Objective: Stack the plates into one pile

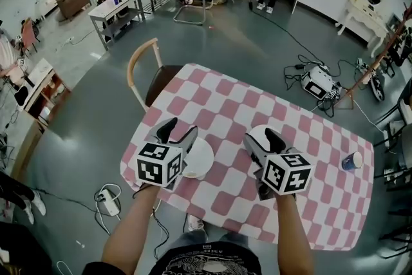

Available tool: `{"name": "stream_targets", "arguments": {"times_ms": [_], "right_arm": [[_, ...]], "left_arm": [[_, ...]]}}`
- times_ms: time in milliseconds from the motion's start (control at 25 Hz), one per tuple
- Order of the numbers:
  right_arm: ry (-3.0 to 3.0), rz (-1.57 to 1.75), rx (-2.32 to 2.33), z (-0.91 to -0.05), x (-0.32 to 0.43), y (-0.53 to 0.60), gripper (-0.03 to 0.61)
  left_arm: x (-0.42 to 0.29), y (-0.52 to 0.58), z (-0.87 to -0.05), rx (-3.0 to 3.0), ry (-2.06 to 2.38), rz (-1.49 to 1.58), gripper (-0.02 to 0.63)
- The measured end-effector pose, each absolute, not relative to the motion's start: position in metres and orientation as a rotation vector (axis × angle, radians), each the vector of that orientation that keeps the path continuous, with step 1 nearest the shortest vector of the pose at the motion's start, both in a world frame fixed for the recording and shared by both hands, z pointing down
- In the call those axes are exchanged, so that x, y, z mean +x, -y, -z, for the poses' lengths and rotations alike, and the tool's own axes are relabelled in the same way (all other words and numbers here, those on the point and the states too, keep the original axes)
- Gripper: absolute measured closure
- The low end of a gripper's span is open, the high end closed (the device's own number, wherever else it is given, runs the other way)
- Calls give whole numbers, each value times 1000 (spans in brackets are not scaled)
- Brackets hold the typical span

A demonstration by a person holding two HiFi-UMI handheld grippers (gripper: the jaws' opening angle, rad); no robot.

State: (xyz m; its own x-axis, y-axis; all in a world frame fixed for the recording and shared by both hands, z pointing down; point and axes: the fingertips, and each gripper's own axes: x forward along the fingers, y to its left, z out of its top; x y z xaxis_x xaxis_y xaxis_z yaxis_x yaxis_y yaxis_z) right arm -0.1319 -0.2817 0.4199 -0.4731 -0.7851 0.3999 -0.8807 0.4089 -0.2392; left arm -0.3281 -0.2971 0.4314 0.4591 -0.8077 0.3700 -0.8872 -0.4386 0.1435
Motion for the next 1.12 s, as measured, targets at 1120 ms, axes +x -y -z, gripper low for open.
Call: {"name": "stream_targets", "arguments": {"times_ms": [1120], "right_arm": [[2236,-1169,1136,-559,-230,257,311]], "left_arm": [[-397,266,-576,1928,974,-282,351]]}}
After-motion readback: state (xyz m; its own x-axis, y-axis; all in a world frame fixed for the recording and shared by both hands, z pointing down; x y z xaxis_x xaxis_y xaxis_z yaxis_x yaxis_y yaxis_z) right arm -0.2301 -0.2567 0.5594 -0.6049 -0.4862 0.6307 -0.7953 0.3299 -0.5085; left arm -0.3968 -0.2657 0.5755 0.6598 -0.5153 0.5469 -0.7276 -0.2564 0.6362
